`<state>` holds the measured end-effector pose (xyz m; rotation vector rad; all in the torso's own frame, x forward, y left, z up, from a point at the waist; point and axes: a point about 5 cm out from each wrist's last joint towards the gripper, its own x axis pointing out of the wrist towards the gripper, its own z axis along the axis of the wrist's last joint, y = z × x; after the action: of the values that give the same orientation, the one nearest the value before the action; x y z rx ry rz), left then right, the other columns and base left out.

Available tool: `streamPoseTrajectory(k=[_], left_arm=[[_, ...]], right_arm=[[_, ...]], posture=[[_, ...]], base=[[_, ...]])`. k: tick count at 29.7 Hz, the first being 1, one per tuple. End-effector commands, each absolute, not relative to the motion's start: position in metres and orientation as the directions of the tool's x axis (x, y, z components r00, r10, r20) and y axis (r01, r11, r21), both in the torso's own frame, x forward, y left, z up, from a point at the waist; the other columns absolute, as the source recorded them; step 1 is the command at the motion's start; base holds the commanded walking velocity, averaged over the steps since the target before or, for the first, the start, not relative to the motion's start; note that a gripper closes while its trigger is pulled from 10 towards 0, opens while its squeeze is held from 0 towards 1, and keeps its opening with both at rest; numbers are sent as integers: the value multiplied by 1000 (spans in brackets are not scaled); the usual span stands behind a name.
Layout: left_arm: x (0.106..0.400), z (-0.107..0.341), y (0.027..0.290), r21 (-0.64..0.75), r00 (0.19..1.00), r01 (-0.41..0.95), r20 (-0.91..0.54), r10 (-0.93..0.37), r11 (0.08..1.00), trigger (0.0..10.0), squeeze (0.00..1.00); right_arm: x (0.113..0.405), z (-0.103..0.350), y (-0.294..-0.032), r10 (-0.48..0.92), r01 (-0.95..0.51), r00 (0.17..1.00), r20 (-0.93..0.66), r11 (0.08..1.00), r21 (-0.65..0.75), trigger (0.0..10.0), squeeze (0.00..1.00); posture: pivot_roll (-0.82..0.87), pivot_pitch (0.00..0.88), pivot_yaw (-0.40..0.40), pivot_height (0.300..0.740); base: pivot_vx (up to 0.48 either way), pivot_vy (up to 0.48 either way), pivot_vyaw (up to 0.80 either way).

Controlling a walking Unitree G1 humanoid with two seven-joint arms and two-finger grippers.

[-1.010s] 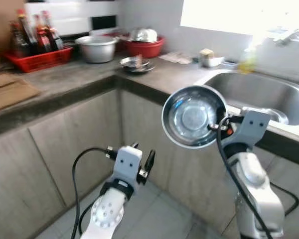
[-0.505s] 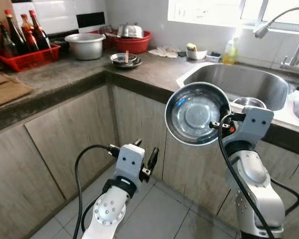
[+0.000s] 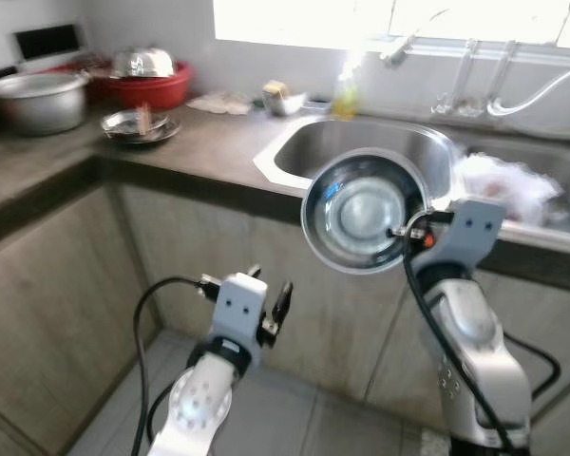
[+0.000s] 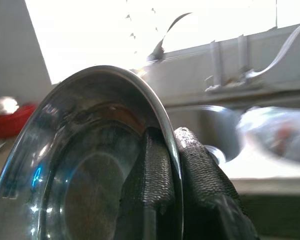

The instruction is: Kitchen organization

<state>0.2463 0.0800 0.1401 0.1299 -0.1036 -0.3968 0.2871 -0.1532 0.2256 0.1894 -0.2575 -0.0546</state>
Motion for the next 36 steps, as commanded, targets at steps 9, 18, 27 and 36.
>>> streamPoseTrajectory(k=[9, 18, 27, 36], left_arm=[[248, 145, 73, 141, 905, 399, 100, -414, 906, 10000, 0], [247, 145, 73, 141, 906, 396, 103, -412, 907, 10000, 0], [248, 146, 73, 139, 906, 395, 102, -410, 908, 10000, 0], [248, 146, 74, 142, 908, 391, 101, -406, 909, 10000, 0]], right_arm=[[295, 247, -160, -47, 1, 941, 334, 991, 136, 10000, 0], [306, 253, -154, 8, -47, 938, 347, 993, 105, 10000, 0], [323, 254, -155, 28, -56, 946, 324, 995, 79, 10000, 0], [350, 243, -158, 37, -46, 968, 247, 998, 32, 10000, 0]], posture=[[-13, 0, -53, 740], [-10, 0, -60, 740], [-8, 0, -61, 740], [-4, 0, -63, 740]], base=[[302, 0, 0], [301, 0, 588], [301, 0, 0], [301, 0, 0]])
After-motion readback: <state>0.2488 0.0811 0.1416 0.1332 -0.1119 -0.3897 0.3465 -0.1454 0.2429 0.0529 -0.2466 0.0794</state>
